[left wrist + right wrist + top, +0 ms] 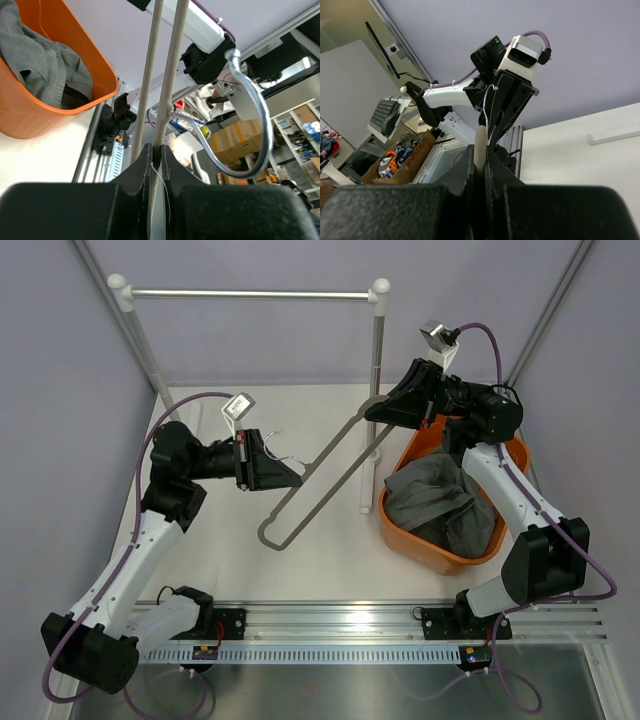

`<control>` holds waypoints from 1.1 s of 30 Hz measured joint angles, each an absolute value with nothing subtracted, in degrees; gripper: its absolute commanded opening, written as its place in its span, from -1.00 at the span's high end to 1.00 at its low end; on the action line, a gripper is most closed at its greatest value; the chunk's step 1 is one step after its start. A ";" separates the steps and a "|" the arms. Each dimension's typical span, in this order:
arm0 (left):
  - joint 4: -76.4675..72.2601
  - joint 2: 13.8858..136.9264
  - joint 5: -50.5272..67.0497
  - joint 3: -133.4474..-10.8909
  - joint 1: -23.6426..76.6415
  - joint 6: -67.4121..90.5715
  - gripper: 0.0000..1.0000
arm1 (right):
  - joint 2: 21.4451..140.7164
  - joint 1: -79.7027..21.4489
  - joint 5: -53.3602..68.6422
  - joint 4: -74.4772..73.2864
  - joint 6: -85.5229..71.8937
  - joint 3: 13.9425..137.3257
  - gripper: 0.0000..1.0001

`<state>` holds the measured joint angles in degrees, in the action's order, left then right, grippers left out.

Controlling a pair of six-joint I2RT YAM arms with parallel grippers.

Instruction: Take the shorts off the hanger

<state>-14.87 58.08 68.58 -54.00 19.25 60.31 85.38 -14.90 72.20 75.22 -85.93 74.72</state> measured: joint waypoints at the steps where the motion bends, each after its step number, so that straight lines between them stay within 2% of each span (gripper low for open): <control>1: -12.43 57.89 68.49 -54.98 19.35 58.22 0.96 | 85.25 -14.87 71.92 75.22 -86.26 74.50 1.00; 7: 2.24 56.40 64.93 -59.75 21.10 45.84 0.83 | 83.31 -14.87 71.48 74.35 -85.03 73.45 1.00; 14: 11.66 54.37 56.93 -61.39 25.17 35.97 0.62 | 77.19 -15.07 71.16 56.49 -73.78 73.10 1.00; 19: 14.37 53.15 54.28 -61.23 26.96 33.19 0.42 | 76.82 -15.05 68.07 49.87 -73.10 75.94 1.00; 30: 14.17 50.94 51.88 -58.98 28.18 31.31 0.49 | 81.80 -14.76 65.60 51.96 -79.96 77.84 1.00; 33: 13.78 49.30 51.83 -58.46 28.18 31.22 0.66 | 81.76 -14.48 65.34 51.00 -79.79 78.22 1.00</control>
<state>13.78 49.30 51.83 -58.46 28.18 31.22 81.76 -14.48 65.34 51.00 -79.79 78.22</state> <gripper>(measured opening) 0.229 0.093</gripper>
